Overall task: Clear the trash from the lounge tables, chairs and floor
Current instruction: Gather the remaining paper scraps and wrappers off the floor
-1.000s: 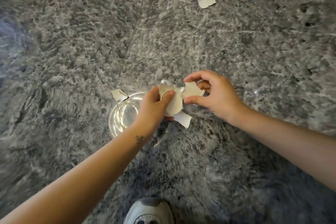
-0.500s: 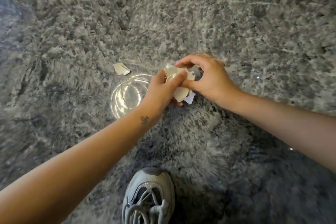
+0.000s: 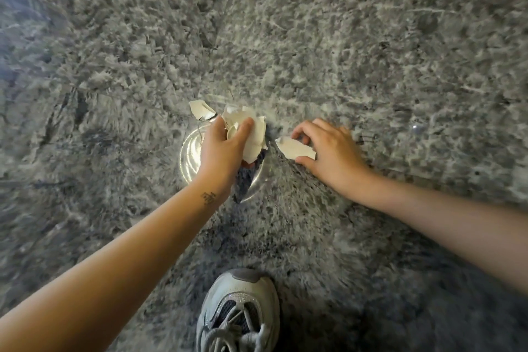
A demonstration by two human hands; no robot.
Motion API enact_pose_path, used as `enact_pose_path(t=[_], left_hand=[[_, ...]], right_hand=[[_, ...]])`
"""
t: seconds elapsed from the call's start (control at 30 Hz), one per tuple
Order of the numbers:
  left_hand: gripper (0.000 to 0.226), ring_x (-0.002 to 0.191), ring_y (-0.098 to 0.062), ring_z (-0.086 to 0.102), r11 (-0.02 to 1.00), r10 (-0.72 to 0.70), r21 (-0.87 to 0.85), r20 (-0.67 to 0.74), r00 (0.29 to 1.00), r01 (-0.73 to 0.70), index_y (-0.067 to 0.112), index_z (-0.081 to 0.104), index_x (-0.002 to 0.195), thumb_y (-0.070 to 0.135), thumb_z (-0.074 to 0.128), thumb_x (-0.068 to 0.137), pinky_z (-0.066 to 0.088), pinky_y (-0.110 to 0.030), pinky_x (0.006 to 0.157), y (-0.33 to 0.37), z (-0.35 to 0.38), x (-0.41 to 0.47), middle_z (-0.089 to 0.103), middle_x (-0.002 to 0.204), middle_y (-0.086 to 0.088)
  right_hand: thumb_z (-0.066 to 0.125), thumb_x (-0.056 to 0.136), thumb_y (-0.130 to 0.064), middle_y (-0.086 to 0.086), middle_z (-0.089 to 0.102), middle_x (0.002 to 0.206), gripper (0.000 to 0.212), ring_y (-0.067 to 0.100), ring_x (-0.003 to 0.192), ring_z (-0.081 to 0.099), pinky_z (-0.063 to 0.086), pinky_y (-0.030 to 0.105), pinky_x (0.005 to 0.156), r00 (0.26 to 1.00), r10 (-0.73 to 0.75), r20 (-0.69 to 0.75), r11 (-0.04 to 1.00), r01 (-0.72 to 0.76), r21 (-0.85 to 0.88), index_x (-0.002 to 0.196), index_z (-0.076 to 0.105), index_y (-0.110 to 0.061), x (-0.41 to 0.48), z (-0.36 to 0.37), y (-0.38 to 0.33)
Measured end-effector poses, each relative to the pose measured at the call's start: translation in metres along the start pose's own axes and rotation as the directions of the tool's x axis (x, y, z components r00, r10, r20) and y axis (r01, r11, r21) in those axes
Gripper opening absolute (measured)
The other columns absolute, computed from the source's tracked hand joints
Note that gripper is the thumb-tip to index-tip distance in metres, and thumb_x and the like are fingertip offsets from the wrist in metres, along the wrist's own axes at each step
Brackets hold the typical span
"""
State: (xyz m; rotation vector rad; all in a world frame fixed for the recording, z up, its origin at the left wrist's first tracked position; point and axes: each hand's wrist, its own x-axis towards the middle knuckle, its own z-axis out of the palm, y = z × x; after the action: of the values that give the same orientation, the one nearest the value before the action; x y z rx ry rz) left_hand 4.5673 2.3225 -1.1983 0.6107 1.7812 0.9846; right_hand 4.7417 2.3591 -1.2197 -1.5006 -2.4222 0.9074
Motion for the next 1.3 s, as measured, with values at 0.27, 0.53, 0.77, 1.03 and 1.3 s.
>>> enact_pose_path(t=[0.27,0.53,0.77,1.03,1.3], left_hand=[[0.015,0.081,-0.02,0.066,1.0,0.01,0.027,-0.011,1.0,-0.01,0.017,0.057,0.099,0.03,0.057,0.092,0.055,-0.034,0.065,-0.007,-0.005,0.003,0.069,0.091,-0.002],[0.042,0.071,-0.014,0.064,0.986,0.1,-0.142,0.086,0.991,-0.087,0.012,0.059,0.107,0.048,0.046,0.088,0.049,-0.023,0.054,-0.01,-0.013,-0.007,0.068,0.085,-0.001],[0.029,0.078,-0.023,0.063,0.987,0.013,-0.153,-0.181,0.983,-0.041,0.008,0.057,0.105,0.033,0.057,0.091,0.052,-0.037,0.064,-0.02,-0.051,-0.004,0.066,0.092,-0.011],[0.009,0.058,-0.005,0.064,0.966,-0.056,-0.256,-0.337,0.94,-0.034,0.021,0.058,0.093,0.028,0.052,0.095,0.048,-0.024,0.047,-0.018,-0.087,-0.005,0.068,0.069,0.009],[0.014,0.053,-0.005,0.062,0.96,-0.082,-0.279,-0.335,0.939,-0.016,0.016,0.058,0.101,0.027,0.052,0.096,0.046,-0.02,0.042,-0.012,-0.09,-0.002,0.066,0.065,0.009]], right_hand=[[0.07,0.08,-0.013,-0.015,0.053,0.067,0.012,-0.003,0.059,0.048,0.039,0.006,0.057,0.996,0.092,0.003,0.904,-0.085,0.42,0.076,0.06,-0.018,0.019,-0.016,-0.014],[0.073,0.078,-0.013,-0.012,0.053,0.062,0.01,-0.003,0.055,0.046,0.04,0.007,0.058,0.997,0.027,0.074,0.9,-0.056,0.432,0.078,0.064,-0.007,0.067,-0.016,-0.061],[0.066,0.08,-0.005,-0.01,0.057,0.072,0.019,-0.003,0.063,0.052,0.044,0.007,0.064,0.969,-0.178,0.174,0.933,0.11,0.342,0.098,0.066,-0.012,0.094,0.009,-0.1],[0.069,0.08,-0.036,0.001,0.058,0.109,0.034,0.019,0.101,0.054,0.045,0.037,0.09,0.999,-0.02,0.036,1.0,0.02,0.014,0.105,0.058,-0.016,0.127,0.042,-0.111],[0.069,0.081,-0.015,-0.001,0.061,0.081,0.008,0.018,0.083,0.06,0.049,0.036,0.085,1.0,0.008,0.023,0.989,-0.011,0.144,0.085,0.062,-0.012,0.121,0.042,-0.114]])
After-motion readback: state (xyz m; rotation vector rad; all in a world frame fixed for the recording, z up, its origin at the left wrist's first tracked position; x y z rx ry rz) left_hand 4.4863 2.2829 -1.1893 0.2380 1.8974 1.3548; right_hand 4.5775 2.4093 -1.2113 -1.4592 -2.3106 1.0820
